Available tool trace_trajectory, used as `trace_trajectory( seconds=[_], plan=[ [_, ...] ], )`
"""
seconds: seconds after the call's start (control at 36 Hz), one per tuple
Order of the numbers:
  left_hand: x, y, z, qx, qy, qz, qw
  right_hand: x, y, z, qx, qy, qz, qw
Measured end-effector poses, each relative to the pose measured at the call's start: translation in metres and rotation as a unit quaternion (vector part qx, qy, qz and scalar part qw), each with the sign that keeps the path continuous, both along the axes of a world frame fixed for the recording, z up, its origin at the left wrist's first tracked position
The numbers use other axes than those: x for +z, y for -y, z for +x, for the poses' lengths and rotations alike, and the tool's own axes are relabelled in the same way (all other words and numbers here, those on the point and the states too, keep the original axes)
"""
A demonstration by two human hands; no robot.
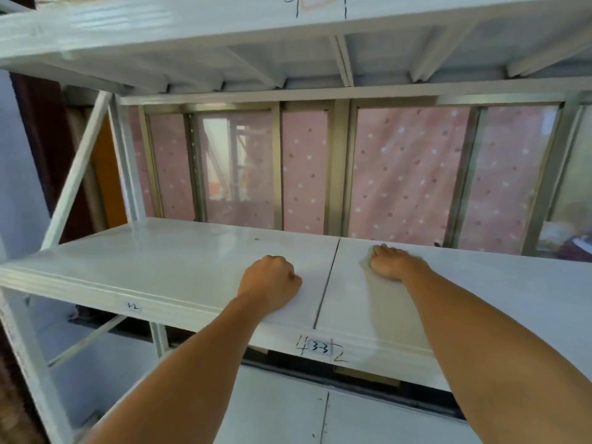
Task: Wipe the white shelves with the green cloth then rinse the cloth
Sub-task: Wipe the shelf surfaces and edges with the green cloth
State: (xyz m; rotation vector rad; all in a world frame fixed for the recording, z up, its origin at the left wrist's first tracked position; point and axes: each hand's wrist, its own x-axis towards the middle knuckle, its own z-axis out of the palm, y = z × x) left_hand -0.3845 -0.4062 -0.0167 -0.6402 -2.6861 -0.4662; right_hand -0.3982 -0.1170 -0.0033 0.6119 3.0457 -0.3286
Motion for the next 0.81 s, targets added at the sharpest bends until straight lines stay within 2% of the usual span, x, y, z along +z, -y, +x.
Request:
trace_trajectory(
  seconds=[0.33, 0.53, 0.72, 0.81],
  plan=[
    [0.001, 0.002, 0.002, -0.013, -0.001, 0.020, 1.000, -0.003, 0.042, -0.020, 0.003, -0.003, -0.010, 1.000],
    [0.007, 0.010, -0.007, -0.026, 0.075, 0.087, 0.993, -0.004, 0.063, -0.036, 0.010, -0.009, -0.016, 1.000],
    [0.015, 0.030, -0.030, -0.103, 0.096, 0.049, 0.989, -0.003, 0.079, -0.051, 0.013, -0.019, -0.017, 1.000],
    [0.020, 0.038, -0.044, -0.117, 0.075, 0.027, 0.990, -0.004, 0.083, -0.065, 0.010, -0.022, -0.021, 0.999]
  ],
)
